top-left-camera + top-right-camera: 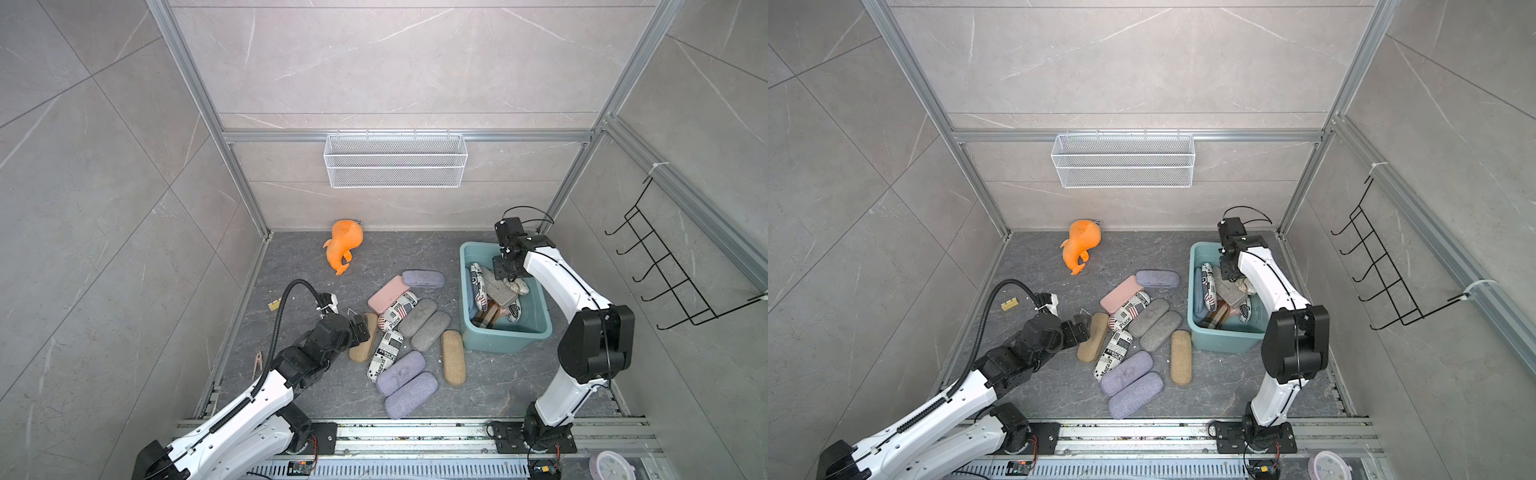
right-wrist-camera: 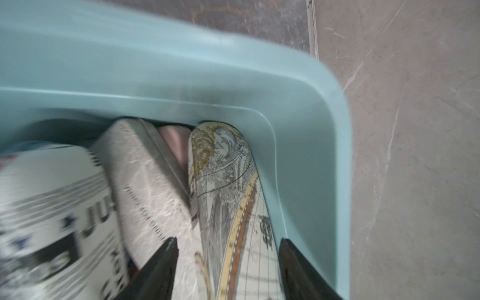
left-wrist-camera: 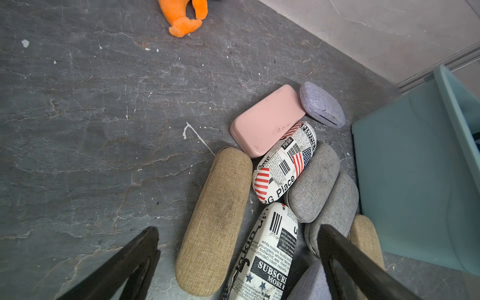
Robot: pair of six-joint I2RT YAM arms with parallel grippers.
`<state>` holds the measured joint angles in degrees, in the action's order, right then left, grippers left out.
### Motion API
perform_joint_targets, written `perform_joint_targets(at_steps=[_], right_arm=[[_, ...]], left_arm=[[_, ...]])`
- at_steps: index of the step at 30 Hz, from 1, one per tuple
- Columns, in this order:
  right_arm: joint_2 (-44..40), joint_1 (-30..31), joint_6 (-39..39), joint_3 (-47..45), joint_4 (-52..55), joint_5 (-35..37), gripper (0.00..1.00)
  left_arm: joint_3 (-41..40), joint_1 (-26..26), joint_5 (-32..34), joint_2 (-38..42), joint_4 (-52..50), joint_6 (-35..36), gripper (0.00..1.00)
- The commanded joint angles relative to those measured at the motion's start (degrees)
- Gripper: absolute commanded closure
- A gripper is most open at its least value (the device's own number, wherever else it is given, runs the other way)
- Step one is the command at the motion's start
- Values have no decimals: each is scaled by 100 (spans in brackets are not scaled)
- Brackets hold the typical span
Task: Put the glasses cases into the storage boxes
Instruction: Place the glasses case in the storage box.
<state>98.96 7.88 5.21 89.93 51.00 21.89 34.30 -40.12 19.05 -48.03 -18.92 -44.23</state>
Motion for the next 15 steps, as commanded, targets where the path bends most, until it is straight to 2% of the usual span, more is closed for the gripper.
perform_joint_targets(at_steps=[1,8,15], right_arm=[[-711,-19,380,7,-101,-613,35],[-1764,178,880,-853,-604,-1748,37],[-2395,866,1299,-1434,-1194,-2167,38]], left_arm=[[377,45,61,-160,-349,282,2],[695,55,-83,-1054,-854,374,2],[1221,83,-494,-2092,-1204,852,2]])
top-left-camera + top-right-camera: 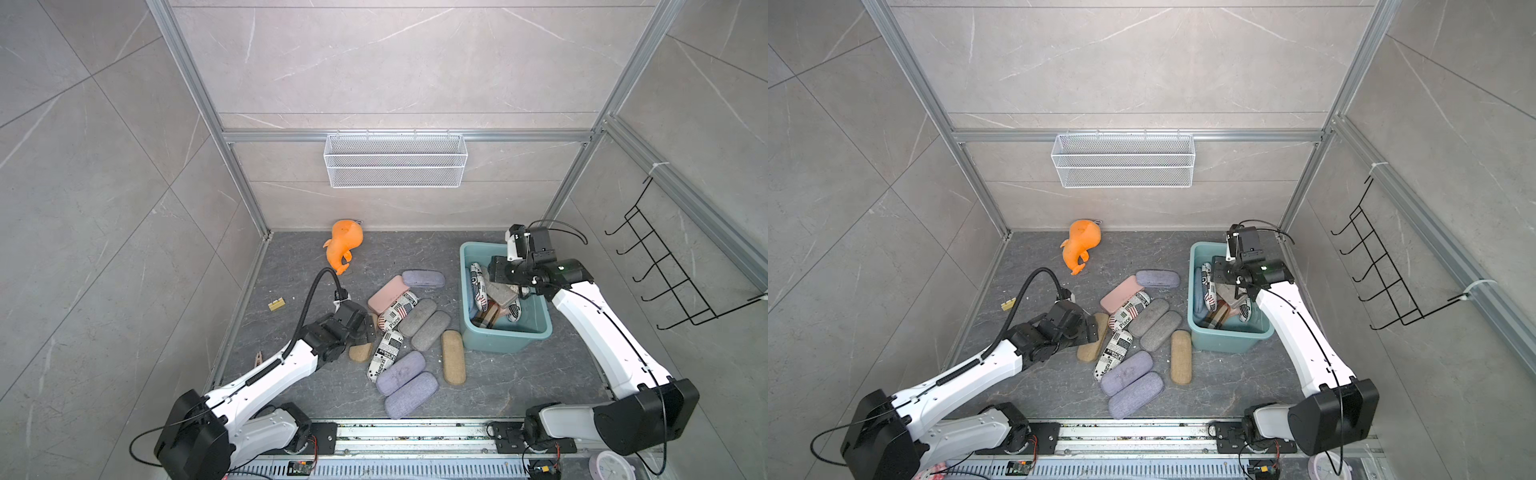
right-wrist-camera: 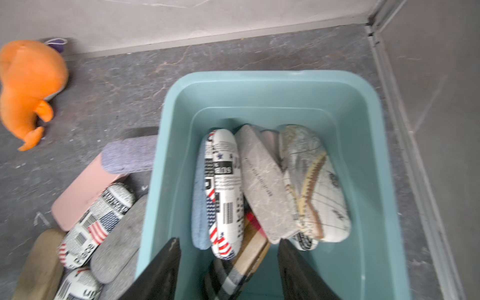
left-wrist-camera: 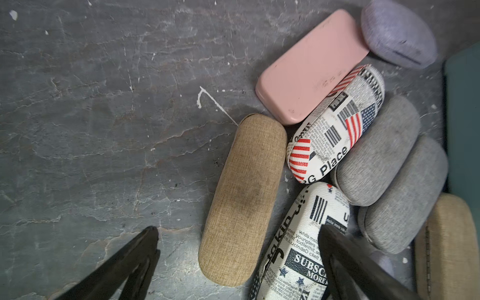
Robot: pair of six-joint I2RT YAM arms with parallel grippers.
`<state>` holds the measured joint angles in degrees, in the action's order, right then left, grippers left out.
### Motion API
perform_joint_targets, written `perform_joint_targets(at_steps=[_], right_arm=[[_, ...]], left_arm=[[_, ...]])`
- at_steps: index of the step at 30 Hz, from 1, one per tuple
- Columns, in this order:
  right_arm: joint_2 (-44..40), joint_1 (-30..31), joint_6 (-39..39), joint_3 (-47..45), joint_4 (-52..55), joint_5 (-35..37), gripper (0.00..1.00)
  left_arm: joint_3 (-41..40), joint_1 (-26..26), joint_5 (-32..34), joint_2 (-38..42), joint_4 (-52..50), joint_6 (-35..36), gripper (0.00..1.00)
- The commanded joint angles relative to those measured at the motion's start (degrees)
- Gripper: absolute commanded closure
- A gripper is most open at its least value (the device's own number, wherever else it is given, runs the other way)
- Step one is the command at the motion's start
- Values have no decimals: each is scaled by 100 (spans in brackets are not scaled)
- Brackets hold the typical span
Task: Put the glasses cases into the storage boxes
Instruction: Place the glasses case in the storage box, then pick up the glasses case at the center of the board.
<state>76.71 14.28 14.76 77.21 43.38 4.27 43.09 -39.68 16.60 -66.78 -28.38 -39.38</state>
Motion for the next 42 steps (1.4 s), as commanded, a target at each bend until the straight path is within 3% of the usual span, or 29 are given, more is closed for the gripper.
perform_joint_targets(at_steps=[1,5,9,17,26,29,31,35,42], right_arm=[[-204,369,355,-222,-572,-473,38],[-132,741,515,-323,-1018,-654,36],[72,944,601,-280,-1247,-518,28],[189,1063,634,-298,-1348,-776,27],[165,1190,658,-478,-1413,-846,27],[172,1232,720,-478,-1416,-855,27],[162,1282,755,-497,-1478,-914,28],[239,1357,854,-443,-1525,-1027,28],[462,1481,816,-141,-1434,-1038,30]], left_arm=[[423,39,-325,-369,-309,437,2],[769,46,-548,-933,-571,693,2],[889,49,-583,-1337,-704,777,2],[780,66,-527,-1825,-698,773,10],[418,75,-503,-2100,-282,624,11],[349,75,-538,-2293,-132,633,15],[286,75,-573,-2361,10,651,24],[240,75,-515,-2060,56,641,37],[70,75,-265,-766,-120,635,38]])
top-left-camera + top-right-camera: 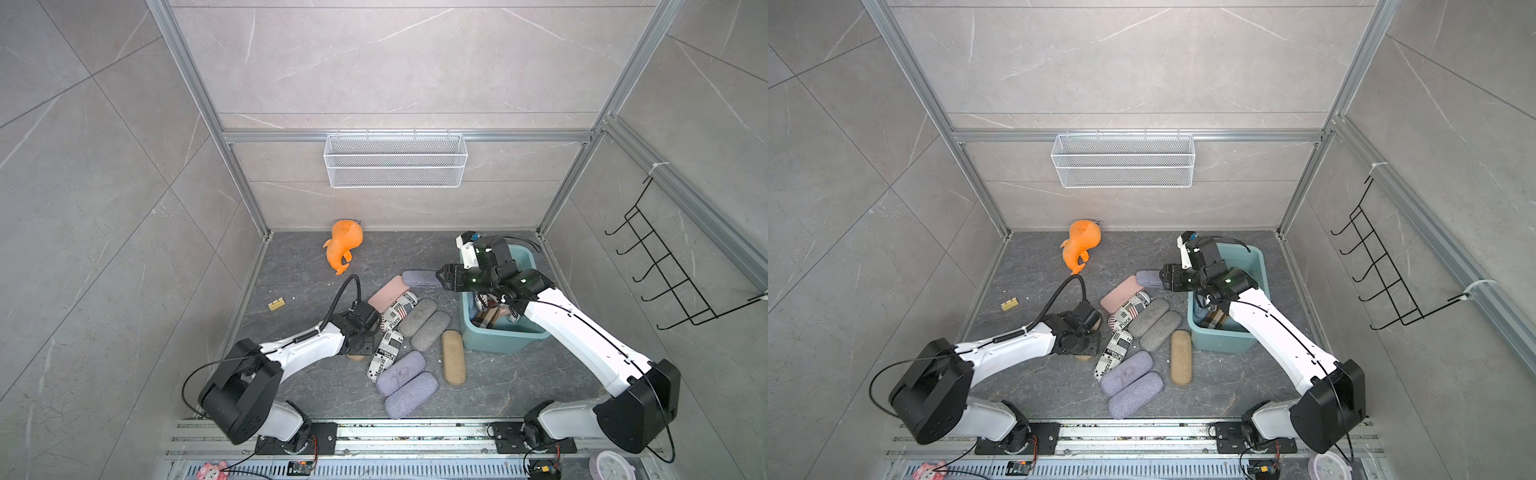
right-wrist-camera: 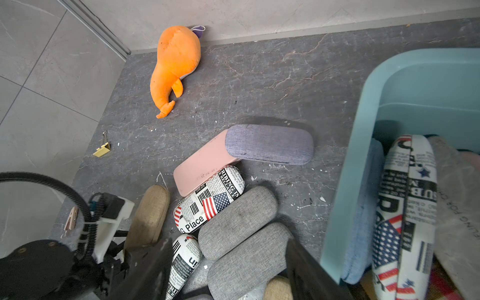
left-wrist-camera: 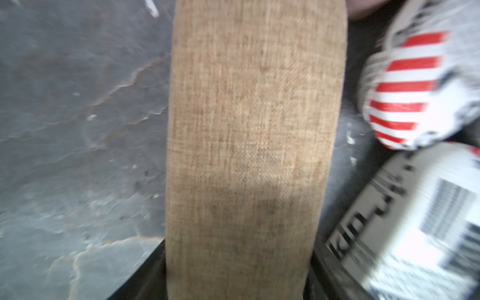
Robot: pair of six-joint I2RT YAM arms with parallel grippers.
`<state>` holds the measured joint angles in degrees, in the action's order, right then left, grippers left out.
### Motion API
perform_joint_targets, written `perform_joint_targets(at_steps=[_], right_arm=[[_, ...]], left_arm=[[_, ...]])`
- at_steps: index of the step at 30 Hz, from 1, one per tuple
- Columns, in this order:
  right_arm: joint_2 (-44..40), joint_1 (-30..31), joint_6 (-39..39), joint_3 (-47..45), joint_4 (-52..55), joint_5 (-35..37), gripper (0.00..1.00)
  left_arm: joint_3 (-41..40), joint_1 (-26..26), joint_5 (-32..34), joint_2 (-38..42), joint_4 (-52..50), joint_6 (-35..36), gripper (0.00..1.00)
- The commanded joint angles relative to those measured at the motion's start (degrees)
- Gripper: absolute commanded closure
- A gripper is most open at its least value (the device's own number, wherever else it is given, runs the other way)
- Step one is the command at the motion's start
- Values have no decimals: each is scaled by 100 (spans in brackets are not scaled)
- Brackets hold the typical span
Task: Put the glasses cases into the storage boxes
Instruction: Pick up the glasses case at the center of the board.
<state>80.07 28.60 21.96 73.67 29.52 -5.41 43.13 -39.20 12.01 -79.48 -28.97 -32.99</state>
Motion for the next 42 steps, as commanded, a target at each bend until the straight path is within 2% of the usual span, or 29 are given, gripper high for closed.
perform_joint_targets(at_steps=[1,6,11,14,22,29,34,38,42], right_arm=[[155,67,98,233,-66,-73,30],[182,145,228,244,-158,-139,31],[137,222,588,198,-430,-367,32],[70,378,792,139,-719,-514,31],[214,910,1185,192,-1324,-686,29],[855,1464,1385,657,-1755,-1145,28],[1131,1765,1266,867,-1843,-1104,29],[1246,1848,1272,877,-1860,-1133,32],[1363,1905,1219,921,-1852,-1179,42]], left_arm=[[64,26,202,651,-114,-5,38],[-64,2,328,1457,-94,-22,39],[-845,-44,-73,2880,1379,88,40],[-1101,-44,-338,3277,2219,181,40],[-1071,-44,-698,3329,3364,367,40],[-1038,-35,-863,3124,3669,212,39],[-982,-35,-857,3154,3724,206,39],[-960,-26,-933,3175,3696,178,39],[-1053,-25,-977,3193,3853,57,38]])
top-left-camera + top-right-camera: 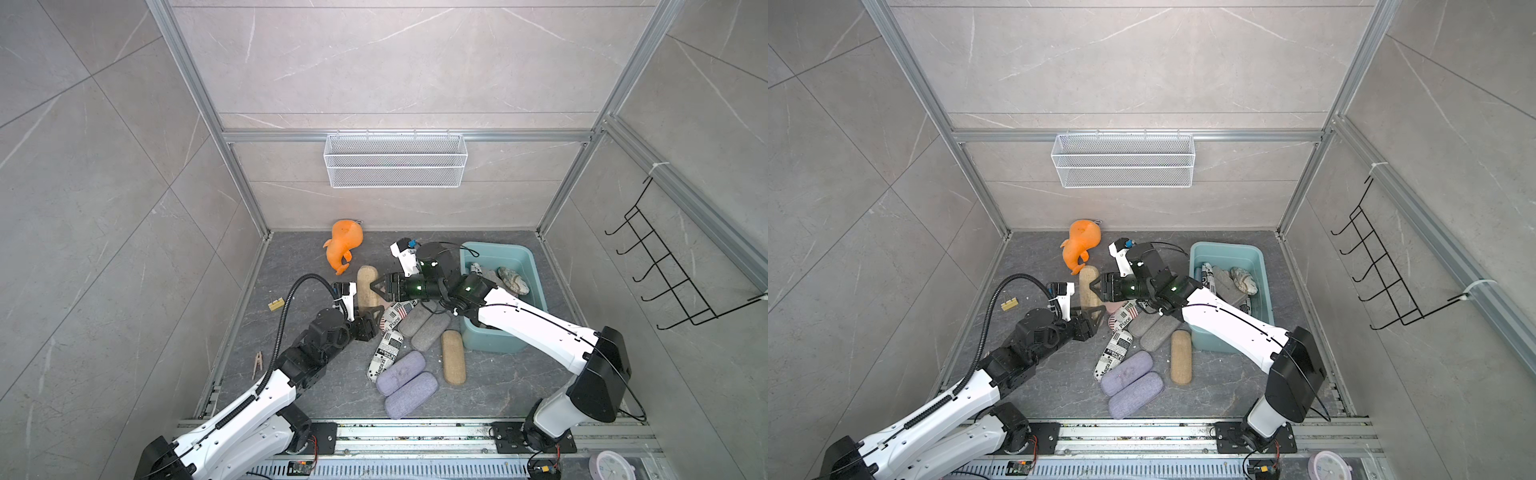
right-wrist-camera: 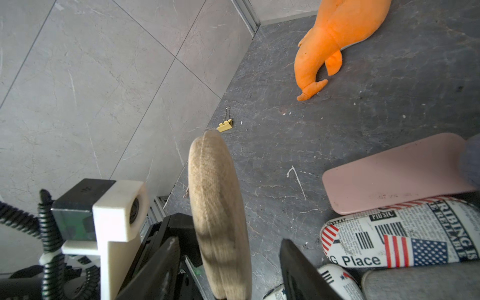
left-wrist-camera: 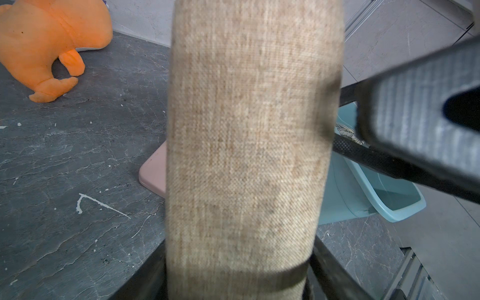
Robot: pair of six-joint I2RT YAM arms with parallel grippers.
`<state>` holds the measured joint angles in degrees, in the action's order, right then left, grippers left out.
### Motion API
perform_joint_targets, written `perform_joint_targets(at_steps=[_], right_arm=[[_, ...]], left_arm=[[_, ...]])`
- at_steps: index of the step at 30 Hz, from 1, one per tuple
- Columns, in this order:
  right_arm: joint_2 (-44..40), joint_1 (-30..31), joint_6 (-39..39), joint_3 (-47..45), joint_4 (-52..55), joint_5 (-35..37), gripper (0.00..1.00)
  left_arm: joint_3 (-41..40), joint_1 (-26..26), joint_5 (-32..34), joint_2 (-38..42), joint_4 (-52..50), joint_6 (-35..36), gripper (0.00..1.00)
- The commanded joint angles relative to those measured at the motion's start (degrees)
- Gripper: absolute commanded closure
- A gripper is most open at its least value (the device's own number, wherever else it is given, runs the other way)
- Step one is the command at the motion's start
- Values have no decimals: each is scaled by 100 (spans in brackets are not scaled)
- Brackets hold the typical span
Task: Put the glasses cases into the storage boxes
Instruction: Pick up the glasses case at the center of the board.
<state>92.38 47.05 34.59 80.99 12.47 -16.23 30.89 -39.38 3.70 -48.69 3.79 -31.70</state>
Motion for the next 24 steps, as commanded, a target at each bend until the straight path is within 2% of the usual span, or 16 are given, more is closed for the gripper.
perform_joint_targets(at_steps=[1,5,10,11,15,16,24], right_arm=[[167,79,-48,227,-139,-143,45],[316,142,-185,372,10,-163,48],[334,176,-205,426,40,-146,63],[324,180,-209,420,47,-112,66],[244,177,-236,440,78,-28,68],[224,182,-256,456,117,73,69],[115,93,-706,951,831,789,69]], left_arm=[[179,-9,-176,97,588,-86,38],[176,-1,-295,50,685,-132,38],[216,0,-280,17,671,-120,35],[215,8,-251,17,652,-134,33],[250,15,-181,17,427,-163,7],[214,20,-167,42,376,-165,3],[-155,26,76,721,-122,-262,1]])
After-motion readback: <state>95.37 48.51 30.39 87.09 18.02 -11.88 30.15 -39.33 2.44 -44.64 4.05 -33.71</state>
